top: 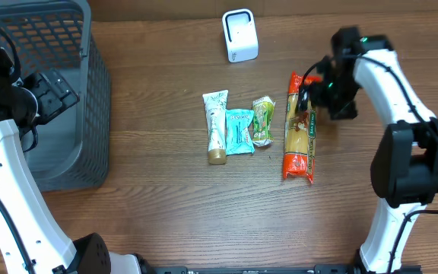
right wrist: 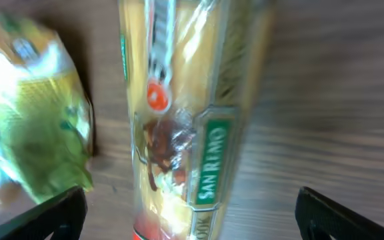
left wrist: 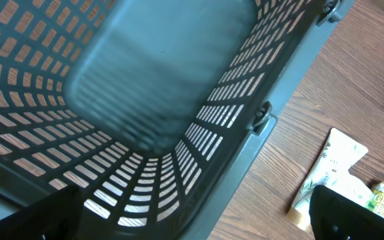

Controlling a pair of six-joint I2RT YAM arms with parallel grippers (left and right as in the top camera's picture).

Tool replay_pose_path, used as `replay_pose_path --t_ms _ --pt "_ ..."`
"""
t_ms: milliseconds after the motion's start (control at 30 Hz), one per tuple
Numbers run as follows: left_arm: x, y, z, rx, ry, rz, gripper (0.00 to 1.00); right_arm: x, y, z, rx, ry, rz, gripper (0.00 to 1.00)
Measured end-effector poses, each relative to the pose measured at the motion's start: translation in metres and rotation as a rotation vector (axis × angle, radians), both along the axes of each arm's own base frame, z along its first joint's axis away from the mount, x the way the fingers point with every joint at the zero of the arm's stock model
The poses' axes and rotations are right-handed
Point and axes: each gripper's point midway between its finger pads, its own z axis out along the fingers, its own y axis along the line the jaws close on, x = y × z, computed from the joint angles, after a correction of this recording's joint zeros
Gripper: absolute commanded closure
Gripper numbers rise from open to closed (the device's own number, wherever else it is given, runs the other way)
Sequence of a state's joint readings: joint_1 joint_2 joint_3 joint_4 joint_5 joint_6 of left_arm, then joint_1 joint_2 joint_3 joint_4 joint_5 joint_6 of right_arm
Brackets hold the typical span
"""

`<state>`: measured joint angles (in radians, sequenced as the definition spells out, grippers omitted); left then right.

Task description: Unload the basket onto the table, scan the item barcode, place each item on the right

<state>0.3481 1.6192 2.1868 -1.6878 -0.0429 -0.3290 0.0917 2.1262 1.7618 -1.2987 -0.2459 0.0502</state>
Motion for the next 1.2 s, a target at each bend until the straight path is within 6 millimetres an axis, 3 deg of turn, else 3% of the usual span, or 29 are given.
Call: replay_pose_path --t_ms 200,233,400,533,633,800,967,1067,1200 --pt "0.0 0.0 0.0 0.0 0.0 0.0 0.0 -0.001 0.009 -0.049 0.01 -0.04 -0.012 0.04" --pt "0.0 0.0 0.0 0.0 0.0 0.0 0.0 0.0 0.008 -0.054 0.005 -0.046 -0.026 0.12" --pt "0.0 0.0 0.0 0.0 0.0 0.0 0.0 0.019 0.009 -0.057 0.01 -0.15 -0.089 0.37" --pt "0.0 0.0 0.0 0.0 0.0 0.0 0.0 0.027 0.015 -0.06 0.002 -0.202 -0.119 0.74" --pt "0.0 0.0 0.0 0.0 0.0 0.0 0.0 0.033 0.024 -0.053 -0.004 -0.238 -0.136 0.93" --pt "0.0 0.0 0.0 0.0 0.0 0.0 0.0 0.037 0.044 -0.044 -0.019 -0.264 -0.156 0.96" --pt "0.0 0.0 0.0 0.0 0.0 0.0 0.0 0.042 0.044 -0.036 -0.052 -0.208 -0.196 0.96" --pt "0.0 0.0 0.0 0.0 0.0 0.0 0.0 0.054 0.038 -0.026 -0.06 -0.203 -0.243 0.96" --pt "0.0 0.0 0.0 0.0 0.0 0.0 0.0 0.092 0.034 0.008 0.029 -0.278 -0.363 0.96"
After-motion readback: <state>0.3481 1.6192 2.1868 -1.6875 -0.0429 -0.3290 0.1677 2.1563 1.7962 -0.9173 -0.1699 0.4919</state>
